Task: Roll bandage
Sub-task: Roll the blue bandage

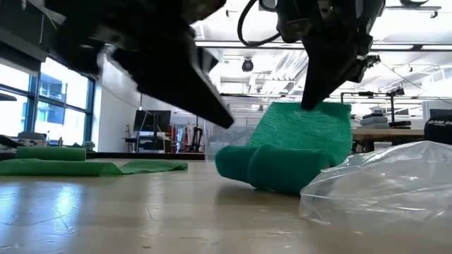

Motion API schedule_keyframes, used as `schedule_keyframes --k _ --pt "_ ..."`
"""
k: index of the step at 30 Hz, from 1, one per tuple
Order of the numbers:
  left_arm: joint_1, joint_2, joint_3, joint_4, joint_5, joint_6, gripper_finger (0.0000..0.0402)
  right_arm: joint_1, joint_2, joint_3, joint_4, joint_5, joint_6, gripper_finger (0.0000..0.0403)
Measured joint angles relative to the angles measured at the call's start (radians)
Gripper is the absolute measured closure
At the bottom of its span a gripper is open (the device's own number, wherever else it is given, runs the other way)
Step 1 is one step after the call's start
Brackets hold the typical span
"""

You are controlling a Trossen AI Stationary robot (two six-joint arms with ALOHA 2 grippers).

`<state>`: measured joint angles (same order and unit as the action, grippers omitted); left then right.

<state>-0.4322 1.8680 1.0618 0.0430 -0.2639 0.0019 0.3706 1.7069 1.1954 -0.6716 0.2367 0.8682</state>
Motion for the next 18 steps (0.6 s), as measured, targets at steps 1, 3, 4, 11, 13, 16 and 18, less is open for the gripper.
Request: schedule_keyframes --k 1,3,4,11,13,16,18 --pt "0.011 0.007 0.000 0.019 0.018 0.001 0.0397 -0.002 0.000 0.000 0.001 0.000 -0.006 0.0403" --pt "0.032 0.022 0.001 0.032 0.065 0.002 0.0397 -0.005 0.000 0.000 0.002 -0.001 -0.015 0.0403" --pt "0.041 0.032 0.000 0.040 0.089 0.002 0.0396 -0.006 0.000 0.000 0.002 -0.001 -0.020 0.0403" --pt "0.091 0.110 0.000 0.165 0.065 -0.012 0.0396 -0.026 0.000 0.000 0.009 -0.001 -0.051 0.0403" --pt "0.115 0.125 0.001 0.216 0.053 -0.034 0.0396 -0.033 0.000 0.000 0.013 -0.001 -0.052 0.0403" --pt "0.145 0.131 0.001 0.252 0.052 -0.078 0.0396 -0.037 0.000 0.000 0.031 -0.001 -0.064 0.0403" --pt "0.159 0.116 0.000 0.245 0.051 -0.085 0.0396 -0.039 0.000 0.000 0.038 -0.001 -0.065 0.0403"
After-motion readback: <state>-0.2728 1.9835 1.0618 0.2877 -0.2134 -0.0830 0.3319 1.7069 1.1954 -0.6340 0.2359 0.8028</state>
